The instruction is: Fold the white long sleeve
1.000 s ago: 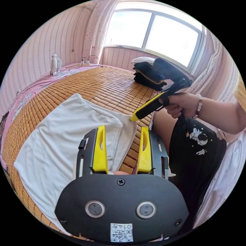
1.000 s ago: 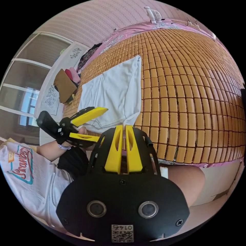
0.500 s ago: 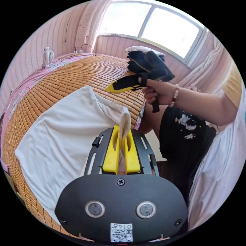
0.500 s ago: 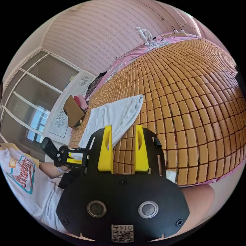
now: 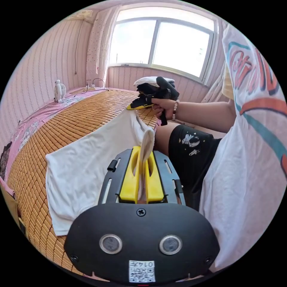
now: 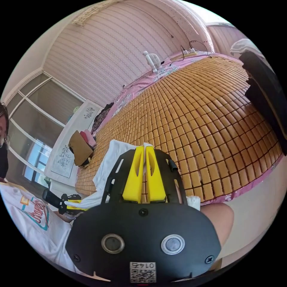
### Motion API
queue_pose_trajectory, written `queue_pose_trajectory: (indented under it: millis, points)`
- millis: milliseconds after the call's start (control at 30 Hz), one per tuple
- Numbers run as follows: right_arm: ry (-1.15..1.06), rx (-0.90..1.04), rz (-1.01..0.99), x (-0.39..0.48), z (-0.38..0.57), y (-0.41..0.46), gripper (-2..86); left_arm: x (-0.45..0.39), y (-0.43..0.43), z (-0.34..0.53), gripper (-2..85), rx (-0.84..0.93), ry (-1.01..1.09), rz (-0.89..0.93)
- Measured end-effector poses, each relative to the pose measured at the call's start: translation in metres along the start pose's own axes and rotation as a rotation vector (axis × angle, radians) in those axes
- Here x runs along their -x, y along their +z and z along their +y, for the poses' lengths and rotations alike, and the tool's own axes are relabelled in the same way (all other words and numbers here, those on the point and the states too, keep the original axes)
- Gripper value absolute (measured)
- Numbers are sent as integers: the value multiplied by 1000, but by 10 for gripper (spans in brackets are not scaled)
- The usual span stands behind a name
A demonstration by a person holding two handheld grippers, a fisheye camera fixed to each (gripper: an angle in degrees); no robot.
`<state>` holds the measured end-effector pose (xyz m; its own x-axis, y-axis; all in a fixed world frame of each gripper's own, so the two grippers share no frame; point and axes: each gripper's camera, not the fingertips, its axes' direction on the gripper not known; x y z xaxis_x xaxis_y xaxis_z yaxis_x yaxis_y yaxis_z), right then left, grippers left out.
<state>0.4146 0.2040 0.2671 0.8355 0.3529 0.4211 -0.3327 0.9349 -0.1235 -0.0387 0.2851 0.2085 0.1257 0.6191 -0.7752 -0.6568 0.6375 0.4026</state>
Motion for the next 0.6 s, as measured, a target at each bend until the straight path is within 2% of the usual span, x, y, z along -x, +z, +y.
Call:
queue_pose_trajectory:
  millis: [133, 267, 467, 600]
  points:
    - [-153, 17, -2, 45, -35, -21, 4, 18, -23, 2, -9, -133, -121, 37]
    - [-322, 136, -40, 111, -81, 41, 10, 53, -48, 27, -5, -215, -297, 12]
    - [-276, 348, 24, 156, -115, 192, 59, 136, -56, 77, 55, -86, -640, -236]
    - [-333, 367, 54, 166, -112, 223, 82, 176, -56, 110, 98, 21, -815, -315]
